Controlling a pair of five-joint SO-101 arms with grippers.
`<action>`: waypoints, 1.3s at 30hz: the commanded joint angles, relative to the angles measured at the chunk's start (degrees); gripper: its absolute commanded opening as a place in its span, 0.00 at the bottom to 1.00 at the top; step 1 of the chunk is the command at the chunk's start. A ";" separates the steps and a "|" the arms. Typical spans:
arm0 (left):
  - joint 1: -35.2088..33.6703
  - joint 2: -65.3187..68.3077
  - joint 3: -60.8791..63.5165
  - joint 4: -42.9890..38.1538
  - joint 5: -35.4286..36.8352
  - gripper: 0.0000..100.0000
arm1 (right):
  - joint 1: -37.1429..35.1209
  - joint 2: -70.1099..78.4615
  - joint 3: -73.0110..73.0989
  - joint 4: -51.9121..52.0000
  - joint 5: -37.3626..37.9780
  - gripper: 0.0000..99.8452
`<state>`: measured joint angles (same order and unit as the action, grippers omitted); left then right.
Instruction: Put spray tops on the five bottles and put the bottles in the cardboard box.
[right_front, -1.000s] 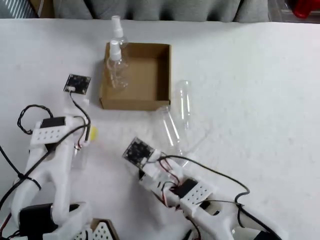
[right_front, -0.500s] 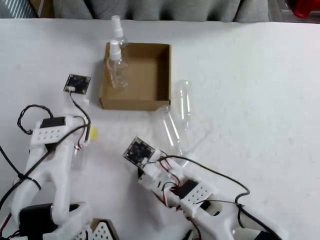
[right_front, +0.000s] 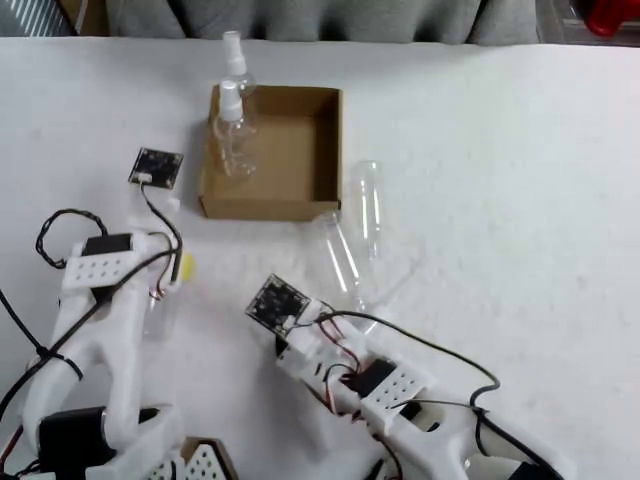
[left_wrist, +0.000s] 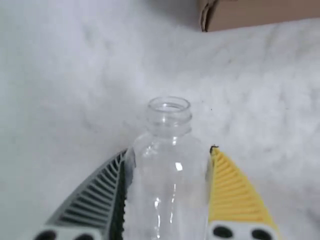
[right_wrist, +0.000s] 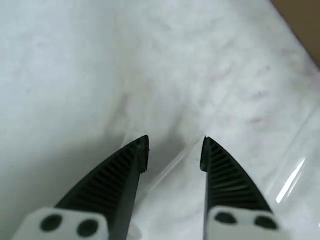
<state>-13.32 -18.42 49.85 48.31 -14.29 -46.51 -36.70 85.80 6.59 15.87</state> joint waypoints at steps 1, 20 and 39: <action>0.57 -0.22 -0.26 -0.79 0.35 0.02 | -0.48 -1.54 -0.53 -1.19 -0.18 0.15; 1.54 -0.22 -0.18 -0.09 -1.85 0.02 | -0.48 -1.54 -0.53 -1.19 -0.18 0.15; 2.86 -0.48 0.44 0.09 -2.81 0.02 | -0.48 -1.54 -0.53 -1.19 -0.18 0.15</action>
<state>-11.21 -18.42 50.81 48.31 -16.31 -46.51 -36.70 85.80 6.59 15.87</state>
